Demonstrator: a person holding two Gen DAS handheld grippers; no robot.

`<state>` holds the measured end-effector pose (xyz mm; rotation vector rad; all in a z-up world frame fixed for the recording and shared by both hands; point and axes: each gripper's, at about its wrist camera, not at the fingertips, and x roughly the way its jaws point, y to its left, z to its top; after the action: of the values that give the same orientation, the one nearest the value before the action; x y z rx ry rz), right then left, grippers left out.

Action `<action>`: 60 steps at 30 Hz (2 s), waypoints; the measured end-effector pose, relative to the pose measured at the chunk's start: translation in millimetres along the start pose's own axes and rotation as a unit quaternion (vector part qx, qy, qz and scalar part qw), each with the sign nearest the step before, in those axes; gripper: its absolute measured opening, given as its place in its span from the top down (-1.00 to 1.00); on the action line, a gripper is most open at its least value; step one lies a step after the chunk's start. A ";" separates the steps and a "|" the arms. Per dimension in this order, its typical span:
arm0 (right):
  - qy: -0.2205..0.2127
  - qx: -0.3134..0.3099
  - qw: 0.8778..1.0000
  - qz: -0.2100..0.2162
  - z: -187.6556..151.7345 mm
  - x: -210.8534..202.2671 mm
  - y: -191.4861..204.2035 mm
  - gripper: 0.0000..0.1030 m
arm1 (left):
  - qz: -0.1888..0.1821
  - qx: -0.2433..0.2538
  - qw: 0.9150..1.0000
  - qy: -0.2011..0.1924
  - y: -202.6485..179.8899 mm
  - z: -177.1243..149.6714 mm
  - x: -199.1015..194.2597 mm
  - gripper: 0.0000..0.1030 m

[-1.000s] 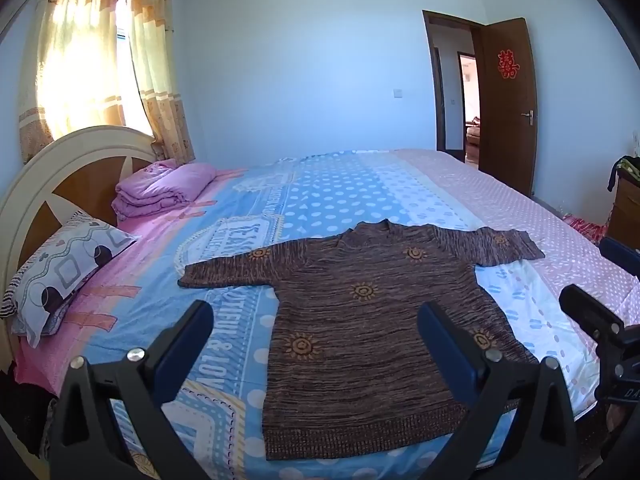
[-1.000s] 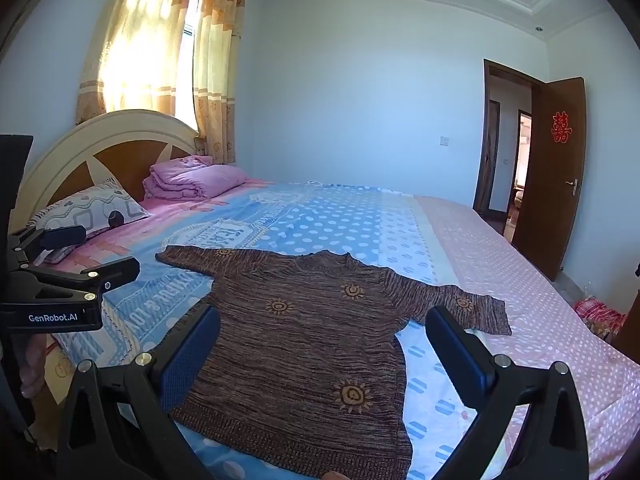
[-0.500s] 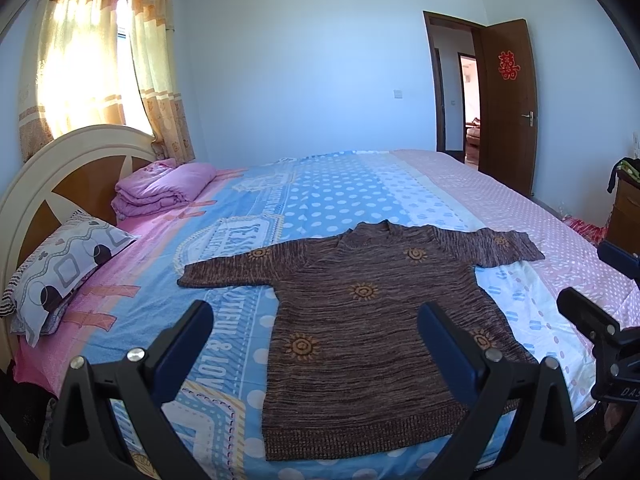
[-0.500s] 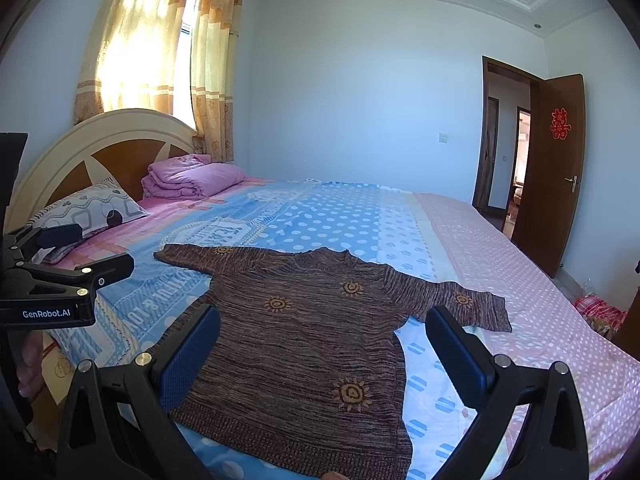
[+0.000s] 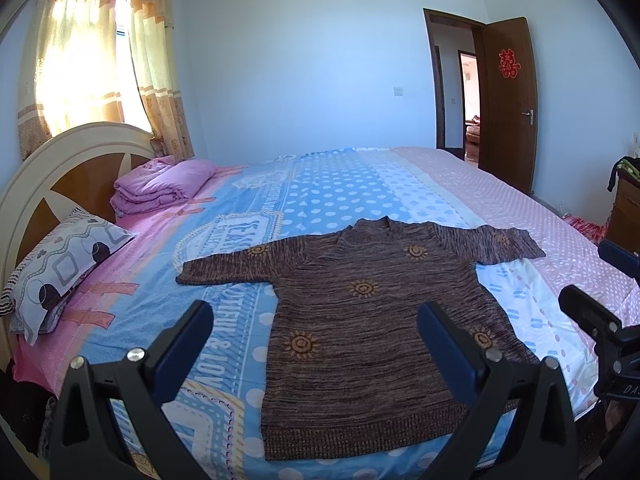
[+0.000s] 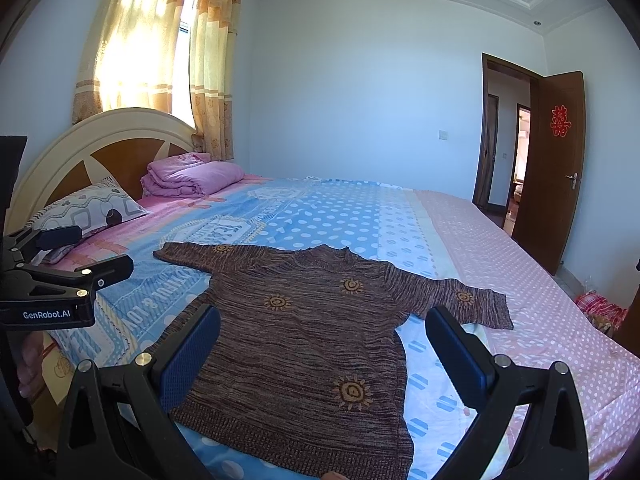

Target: Fold small clothes

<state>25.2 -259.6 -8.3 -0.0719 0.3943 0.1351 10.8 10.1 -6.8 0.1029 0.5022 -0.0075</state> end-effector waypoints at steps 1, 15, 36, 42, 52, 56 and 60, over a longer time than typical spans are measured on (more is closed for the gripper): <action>0.000 0.000 1.000 0.000 0.4 -0.1 0.2 -0.98 | 0.000 0.000 1.000 0.000 0.0 0.0 0.1 -1.00; 0.004 -0.001 1.000 0.002 -1.1 2.1 0.6 -0.98 | -0.001 0.002 1.000 0.004 -2.9 -2.9 3.6 -1.00; 0.017 0.005 1.000 0.003 -6.3 14.4 -6.2 -0.98 | 0.002 0.010 1.000 0.013 -4.7 -7.6 12.5 -1.00; 0.030 0.007 1.000 0.000 -11.3 29.7 -11.1 -0.98 | 0.006 0.013 1.000 0.028 -2.2 -12.5 28.1 -1.00; 0.059 0.035 0.997 -0.022 -19.7 74.4 -51.0 -0.98 | -0.011 0.027 0.998 0.062 -3.4 -12.9 75.5 -1.00; 0.071 0.054 0.995 -0.038 -22.8 96.7 -74.8 -0.98 | -0.006 0.029 0.997 0.071 -4.1 -8.2 100.1 -1.00; 0.087 0.078 0.992 -0.046 -26.3 121.7 -101.4 -0.98 | -0.007 0.034 0.996 0.078 -8.6 -3.6 125.0 -1.00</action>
<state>141.3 -348.1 -75.3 0.0517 0.5740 0.0060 118.3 4.2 -70.9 0.1686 0.6582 -0.0302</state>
